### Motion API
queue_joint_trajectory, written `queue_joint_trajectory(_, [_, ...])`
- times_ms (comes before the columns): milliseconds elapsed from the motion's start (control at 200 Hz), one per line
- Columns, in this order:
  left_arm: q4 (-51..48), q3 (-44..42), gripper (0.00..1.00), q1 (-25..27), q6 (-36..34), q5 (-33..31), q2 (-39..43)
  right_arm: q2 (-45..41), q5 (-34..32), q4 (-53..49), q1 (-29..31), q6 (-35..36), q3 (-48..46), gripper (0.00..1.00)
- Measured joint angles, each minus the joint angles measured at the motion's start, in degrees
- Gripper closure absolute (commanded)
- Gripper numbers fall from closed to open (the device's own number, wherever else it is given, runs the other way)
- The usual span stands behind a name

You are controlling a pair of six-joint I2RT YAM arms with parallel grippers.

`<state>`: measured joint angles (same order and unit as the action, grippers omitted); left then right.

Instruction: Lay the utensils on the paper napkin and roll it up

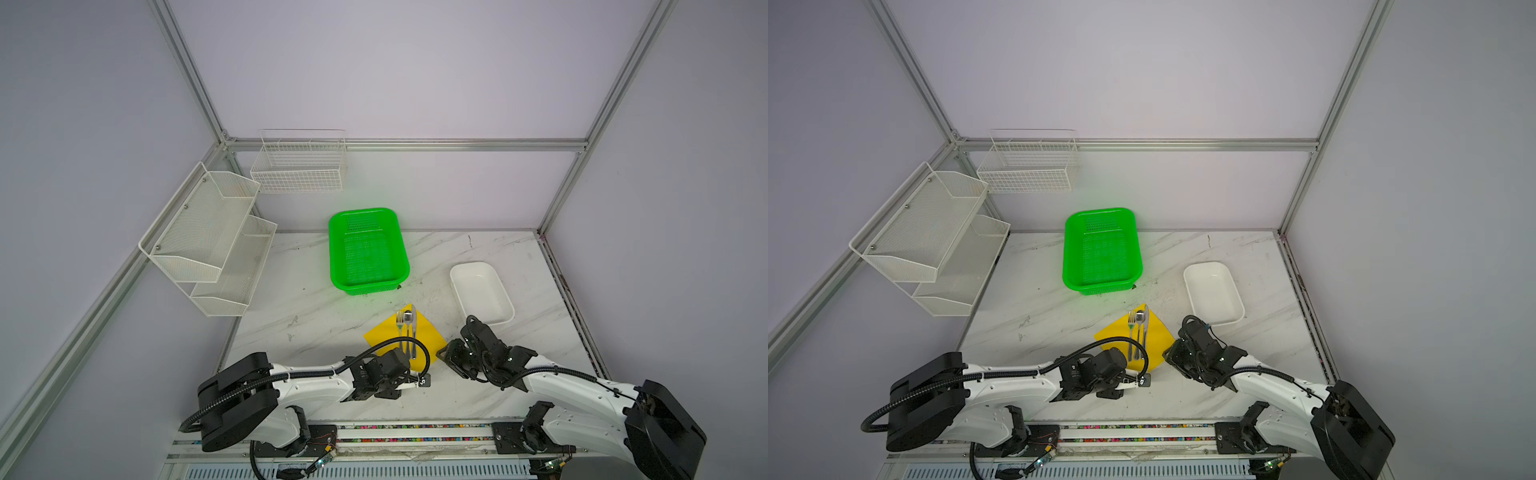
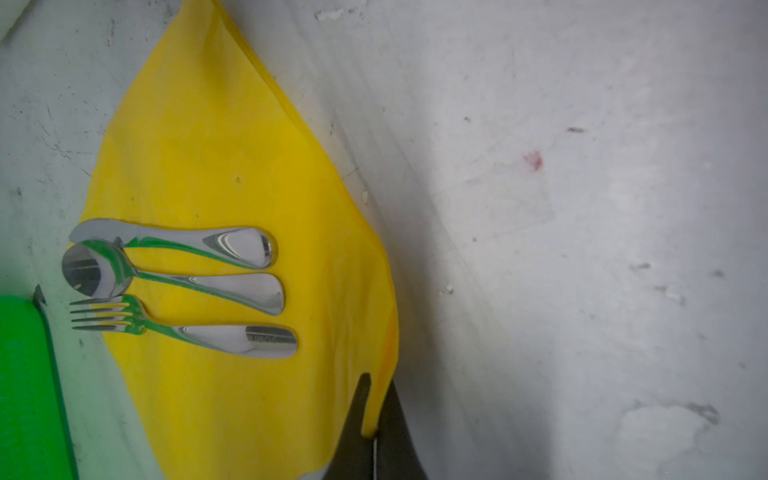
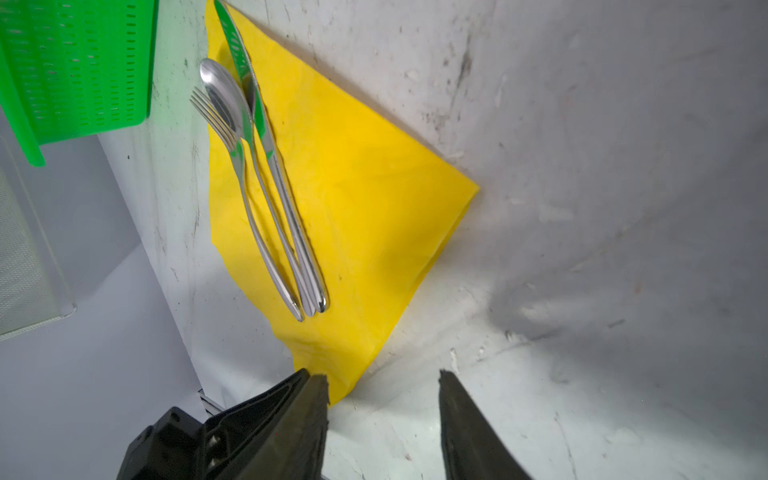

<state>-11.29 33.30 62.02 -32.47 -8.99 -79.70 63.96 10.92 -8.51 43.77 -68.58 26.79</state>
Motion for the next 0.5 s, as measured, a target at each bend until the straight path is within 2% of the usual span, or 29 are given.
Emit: queue_joint_trajectory(500, [0.5,0.0,0.98,-5.5,4.5,7.5,3.8,-0.2,-1.0,-2.5,0.0,3.2,1.5,0.61])
